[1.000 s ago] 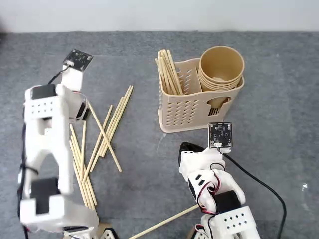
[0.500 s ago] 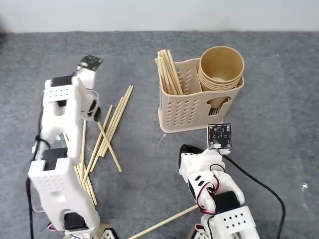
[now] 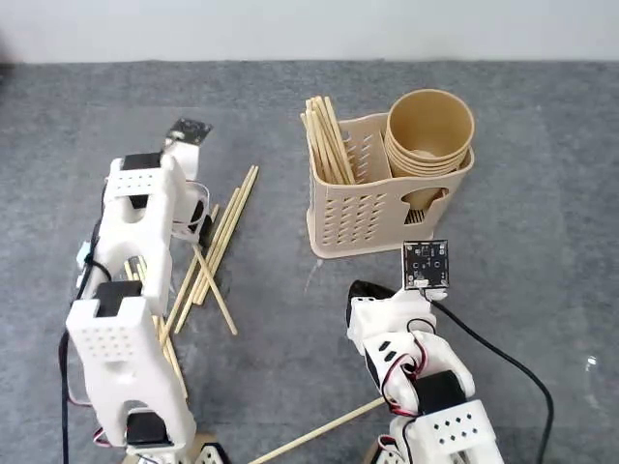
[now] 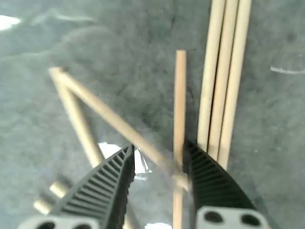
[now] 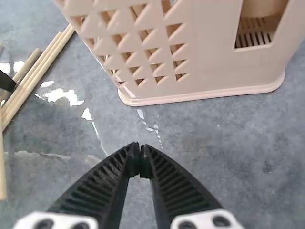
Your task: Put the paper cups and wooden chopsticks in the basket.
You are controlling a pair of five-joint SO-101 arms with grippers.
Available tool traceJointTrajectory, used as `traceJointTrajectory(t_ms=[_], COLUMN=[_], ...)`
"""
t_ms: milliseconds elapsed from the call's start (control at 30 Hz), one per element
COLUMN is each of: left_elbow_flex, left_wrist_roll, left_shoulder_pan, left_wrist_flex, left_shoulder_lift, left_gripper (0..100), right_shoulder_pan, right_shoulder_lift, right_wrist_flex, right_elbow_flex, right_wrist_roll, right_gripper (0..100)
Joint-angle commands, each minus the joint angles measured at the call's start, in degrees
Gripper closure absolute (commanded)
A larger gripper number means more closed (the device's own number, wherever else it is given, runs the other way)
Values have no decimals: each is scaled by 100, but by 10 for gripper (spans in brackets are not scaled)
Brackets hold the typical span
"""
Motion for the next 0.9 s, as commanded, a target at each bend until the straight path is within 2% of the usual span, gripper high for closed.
traceJointTrajectory(t_ms=[0,67,267,400,700,867], left_elbow_flex=[-330,-391,-418,-514,-1938,-2088], left_wrist_roll=[62,62,26,26,18,-35], left_shoulder_pan=[18,-9,123,273,149,26], left_wrist_flex=[18,26,26,211,1609,1741], left_shoulder_lift=[79,70,44,44,79,105], left_gripper=[838,854,988,986,986,987], right_shoulder_pan=[31,31,31,31,31,31], right_shoulder_lift=[-84,-84,-84,-84,-84,-84], right_wrist_flex=[-31,-31,-31,-31,-31,-31], right_elbow_flex=[-44,-35,-35,-35,-35,-35], right_wrist_roll=[-26,-26,-26,-26,-26,-26], right_gripper=[984,984,984,984,984,984])
